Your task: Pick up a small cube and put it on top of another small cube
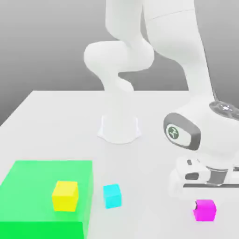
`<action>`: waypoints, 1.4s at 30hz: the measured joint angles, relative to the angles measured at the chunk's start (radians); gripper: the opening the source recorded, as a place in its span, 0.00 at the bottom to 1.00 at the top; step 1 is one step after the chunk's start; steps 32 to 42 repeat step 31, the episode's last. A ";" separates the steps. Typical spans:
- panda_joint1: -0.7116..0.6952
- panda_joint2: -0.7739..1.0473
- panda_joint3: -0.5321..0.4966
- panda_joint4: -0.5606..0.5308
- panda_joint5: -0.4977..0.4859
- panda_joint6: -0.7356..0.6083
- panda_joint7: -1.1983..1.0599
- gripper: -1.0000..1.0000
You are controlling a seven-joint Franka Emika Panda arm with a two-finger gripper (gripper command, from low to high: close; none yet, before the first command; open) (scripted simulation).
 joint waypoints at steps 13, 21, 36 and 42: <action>-0.315 -0.358 -0.085 -0.001 0.265 -0.346 -0.188 0.00; -0.608 -0.383 -0.109 0.007 0.366 -0.360 -0.254 1.00; -0.588 -0.462 -0.101 0.035 0.383 -0.467 -0.267 1.00; -0.588 -0.462 -0.101 0.035 0.383 -0.467 -0.267 1.00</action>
